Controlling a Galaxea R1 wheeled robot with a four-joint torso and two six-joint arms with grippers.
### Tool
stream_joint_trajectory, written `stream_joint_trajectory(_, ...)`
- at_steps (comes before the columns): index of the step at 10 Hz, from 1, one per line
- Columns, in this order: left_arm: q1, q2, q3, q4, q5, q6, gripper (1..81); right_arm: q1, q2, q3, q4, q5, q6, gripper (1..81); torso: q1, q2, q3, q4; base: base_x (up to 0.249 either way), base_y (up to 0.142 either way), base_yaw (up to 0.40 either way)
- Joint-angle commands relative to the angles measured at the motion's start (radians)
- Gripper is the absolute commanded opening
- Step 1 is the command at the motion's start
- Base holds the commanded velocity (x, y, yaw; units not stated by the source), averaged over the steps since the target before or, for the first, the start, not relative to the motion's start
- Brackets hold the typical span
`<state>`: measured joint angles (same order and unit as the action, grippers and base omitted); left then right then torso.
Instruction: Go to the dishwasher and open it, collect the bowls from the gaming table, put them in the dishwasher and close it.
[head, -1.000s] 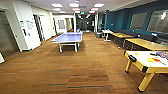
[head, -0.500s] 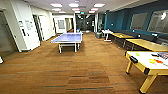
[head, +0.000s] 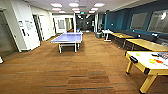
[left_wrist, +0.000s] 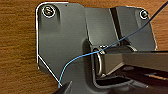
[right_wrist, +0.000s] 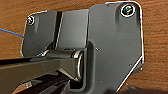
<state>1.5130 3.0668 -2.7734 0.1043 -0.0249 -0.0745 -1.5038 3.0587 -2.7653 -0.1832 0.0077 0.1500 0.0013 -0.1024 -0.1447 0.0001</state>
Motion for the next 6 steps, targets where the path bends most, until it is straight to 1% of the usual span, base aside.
stream_joint_trajectory(1,-0.049,0.001,0.003,-0.003,0.051,0.005,81.1,0.053,0.001,-0.003,-0.002,-0.046,0.000,81.1,0.000,0.000,0.000,0.000,0.000,0.000,0.000)
stream_joint_trajectory(6,-0.050,0.001,0.005,0.006,0.051,0.009,81.1,0.053,0.001,-0.003,-0.002,-0.046,0.000,81.1,0.000,0.000,0.000,0.000,0.000,0.000,0.000)
